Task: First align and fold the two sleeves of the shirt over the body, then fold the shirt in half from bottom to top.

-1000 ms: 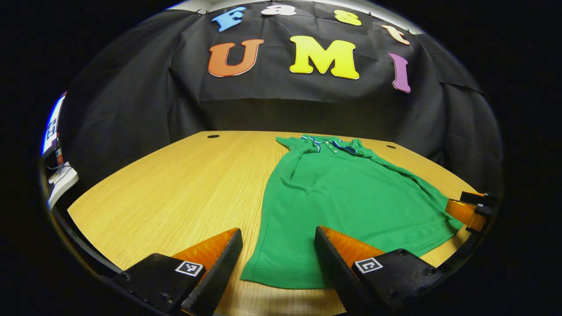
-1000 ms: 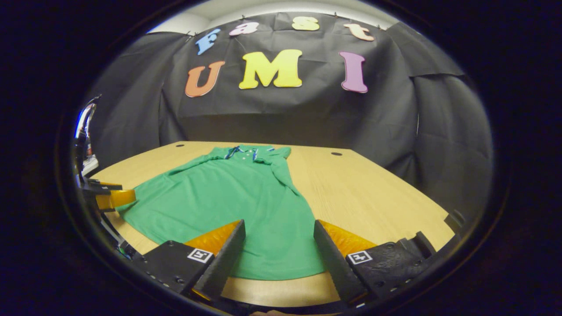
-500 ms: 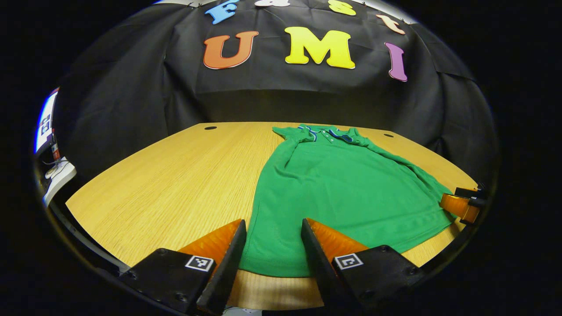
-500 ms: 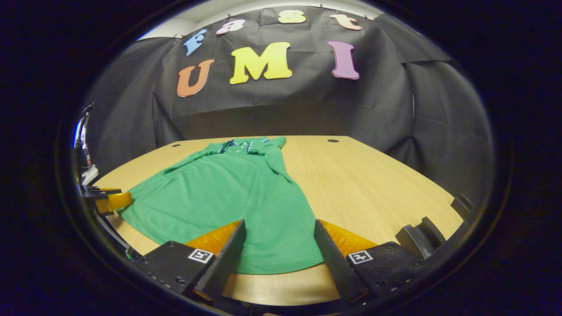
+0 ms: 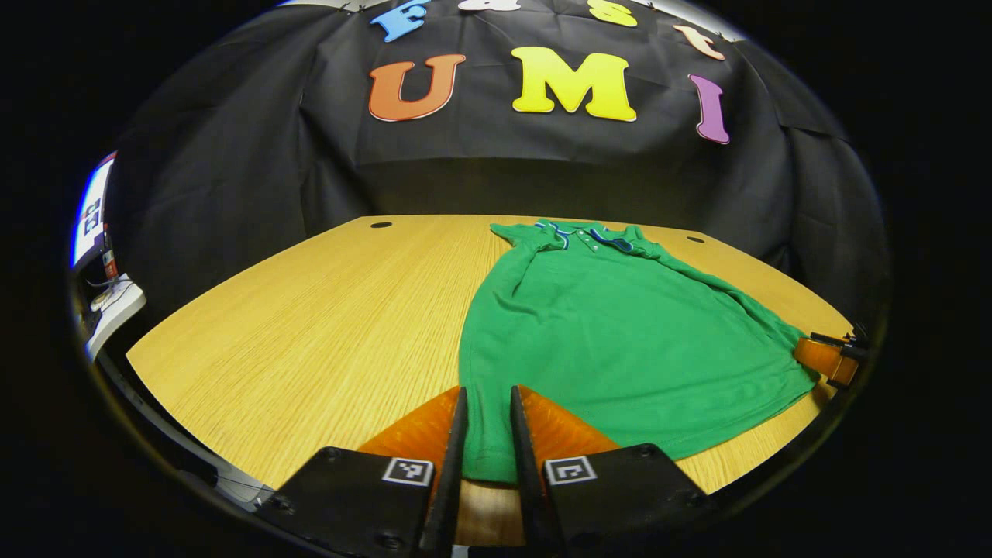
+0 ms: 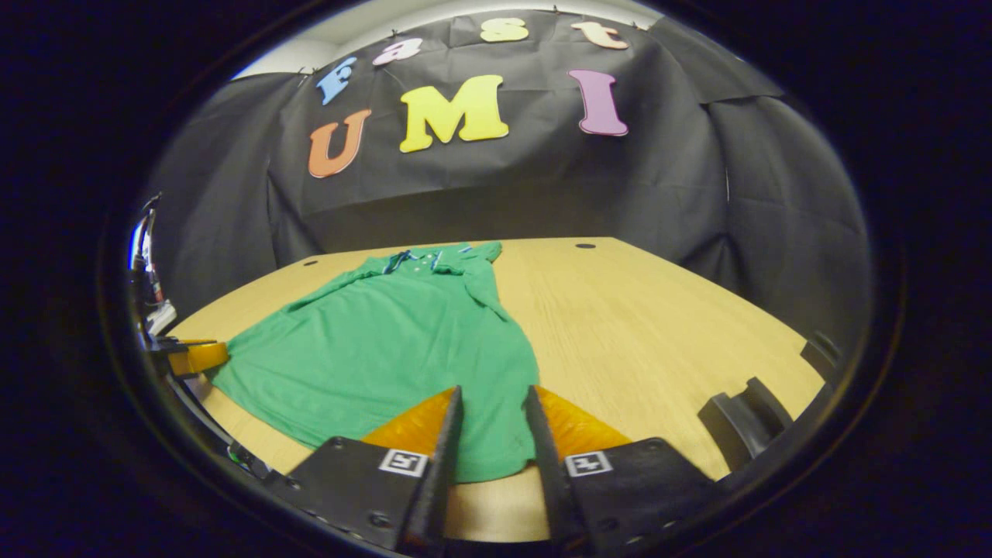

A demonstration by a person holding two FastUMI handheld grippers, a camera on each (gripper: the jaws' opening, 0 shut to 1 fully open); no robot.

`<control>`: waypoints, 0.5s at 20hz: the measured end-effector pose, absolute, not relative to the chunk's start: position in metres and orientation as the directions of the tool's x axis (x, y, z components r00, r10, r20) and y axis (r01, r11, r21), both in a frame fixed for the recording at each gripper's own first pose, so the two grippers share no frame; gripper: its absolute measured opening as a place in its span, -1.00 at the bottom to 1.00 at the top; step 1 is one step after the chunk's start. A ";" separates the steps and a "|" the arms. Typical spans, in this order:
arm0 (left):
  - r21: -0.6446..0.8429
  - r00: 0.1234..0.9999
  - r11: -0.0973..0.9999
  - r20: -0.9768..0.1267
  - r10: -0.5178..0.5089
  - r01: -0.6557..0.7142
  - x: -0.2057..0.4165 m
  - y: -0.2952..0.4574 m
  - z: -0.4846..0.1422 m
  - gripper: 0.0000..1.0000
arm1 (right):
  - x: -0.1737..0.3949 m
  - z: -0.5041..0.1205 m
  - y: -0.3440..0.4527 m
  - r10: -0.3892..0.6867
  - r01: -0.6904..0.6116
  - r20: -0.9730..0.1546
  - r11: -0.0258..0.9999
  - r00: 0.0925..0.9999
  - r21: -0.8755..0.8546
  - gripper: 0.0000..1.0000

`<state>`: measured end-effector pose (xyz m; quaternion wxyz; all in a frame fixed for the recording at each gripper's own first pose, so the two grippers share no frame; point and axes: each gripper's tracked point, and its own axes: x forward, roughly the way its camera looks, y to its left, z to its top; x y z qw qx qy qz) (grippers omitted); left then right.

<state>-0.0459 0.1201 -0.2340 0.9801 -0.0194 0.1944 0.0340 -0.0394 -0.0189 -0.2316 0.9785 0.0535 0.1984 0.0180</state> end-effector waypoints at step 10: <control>-0.087 0.950 0.996 -0.313 0.006 -0.035 -0.019 0.111 -0.207 -0.86 | -0.024 -0.187 -0.021 0.111 -0.079 -0.317 0.990 0.942 0.115 -0.99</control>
